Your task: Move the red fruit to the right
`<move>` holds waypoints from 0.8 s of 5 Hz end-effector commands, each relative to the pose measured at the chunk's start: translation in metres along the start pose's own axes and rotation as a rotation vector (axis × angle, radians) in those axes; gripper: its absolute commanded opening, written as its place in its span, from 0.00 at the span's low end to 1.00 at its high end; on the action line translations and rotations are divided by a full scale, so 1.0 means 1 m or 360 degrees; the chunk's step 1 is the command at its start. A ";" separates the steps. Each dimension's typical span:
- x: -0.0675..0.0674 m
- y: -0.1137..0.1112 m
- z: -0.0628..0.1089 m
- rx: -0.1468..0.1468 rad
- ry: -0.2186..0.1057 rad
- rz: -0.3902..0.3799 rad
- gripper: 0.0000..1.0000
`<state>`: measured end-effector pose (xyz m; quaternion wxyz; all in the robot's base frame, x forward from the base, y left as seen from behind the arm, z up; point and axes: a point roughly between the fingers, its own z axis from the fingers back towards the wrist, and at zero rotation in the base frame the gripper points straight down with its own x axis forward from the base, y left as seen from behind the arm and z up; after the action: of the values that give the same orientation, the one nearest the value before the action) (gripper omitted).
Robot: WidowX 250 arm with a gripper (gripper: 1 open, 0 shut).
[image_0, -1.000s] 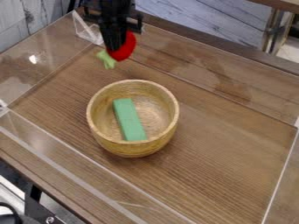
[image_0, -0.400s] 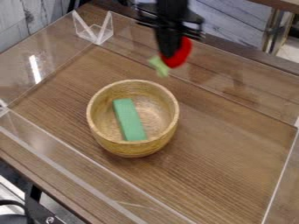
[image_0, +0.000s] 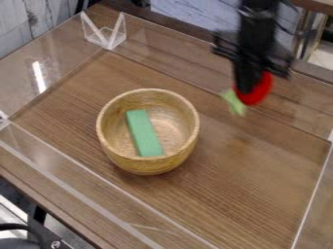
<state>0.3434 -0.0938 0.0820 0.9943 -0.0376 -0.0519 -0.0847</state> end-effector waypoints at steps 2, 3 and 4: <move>0.019 -0.037 -0.015 -0.0070 -0.0109 -0.0059 0.00; 0.020 -0.033 -0.028 -0.0085 -0.0106 -0.0040 0.00; 0.023 -0.027 -0.037 -0.0095 -0.0106 -0.0014 0.00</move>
<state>0.3594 -0.1296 0.0405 0.9915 -0.0666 -0.0659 -0.0905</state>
